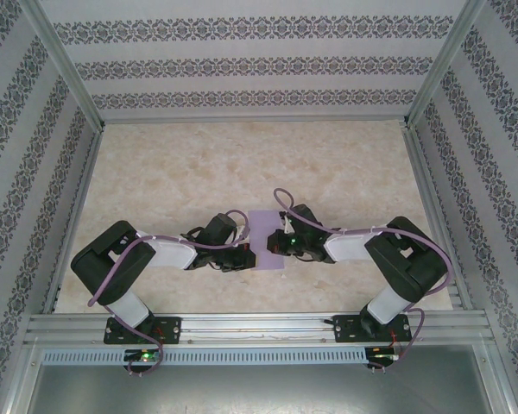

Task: Fold a paper plane with a square sheet of paper (fold left side to right side)
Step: Fold the triangle a second time at the center of the table.

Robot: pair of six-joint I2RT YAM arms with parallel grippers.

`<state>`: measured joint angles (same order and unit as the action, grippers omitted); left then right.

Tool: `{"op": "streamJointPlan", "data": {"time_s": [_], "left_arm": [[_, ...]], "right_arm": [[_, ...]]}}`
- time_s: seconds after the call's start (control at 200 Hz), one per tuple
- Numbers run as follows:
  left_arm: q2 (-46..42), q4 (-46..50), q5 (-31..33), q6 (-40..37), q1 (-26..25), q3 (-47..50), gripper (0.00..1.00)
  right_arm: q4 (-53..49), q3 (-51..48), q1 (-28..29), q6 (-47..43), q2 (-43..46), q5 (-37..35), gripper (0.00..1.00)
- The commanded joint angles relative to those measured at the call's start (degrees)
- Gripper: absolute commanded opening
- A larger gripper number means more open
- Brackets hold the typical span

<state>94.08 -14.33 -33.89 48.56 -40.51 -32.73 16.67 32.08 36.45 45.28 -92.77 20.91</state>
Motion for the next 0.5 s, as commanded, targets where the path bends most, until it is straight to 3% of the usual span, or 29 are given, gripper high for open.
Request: {"op": "streamJointPlan", "data": {"time_s": [0.0,0.495], "left_arm": [[3.3,5.14,5.6,0.67,-0.97,2.69,0.0],[2.51,4.52,5.03,0.66,-1.3,1.96,0.0]], "right_arm": [[-2.32,-0.71,-2.57,-3.01,-0.7,-1.27,0.0],[-2.83,-0.62,-11.14,-4.85,1.89,3.22,0.0]]}}
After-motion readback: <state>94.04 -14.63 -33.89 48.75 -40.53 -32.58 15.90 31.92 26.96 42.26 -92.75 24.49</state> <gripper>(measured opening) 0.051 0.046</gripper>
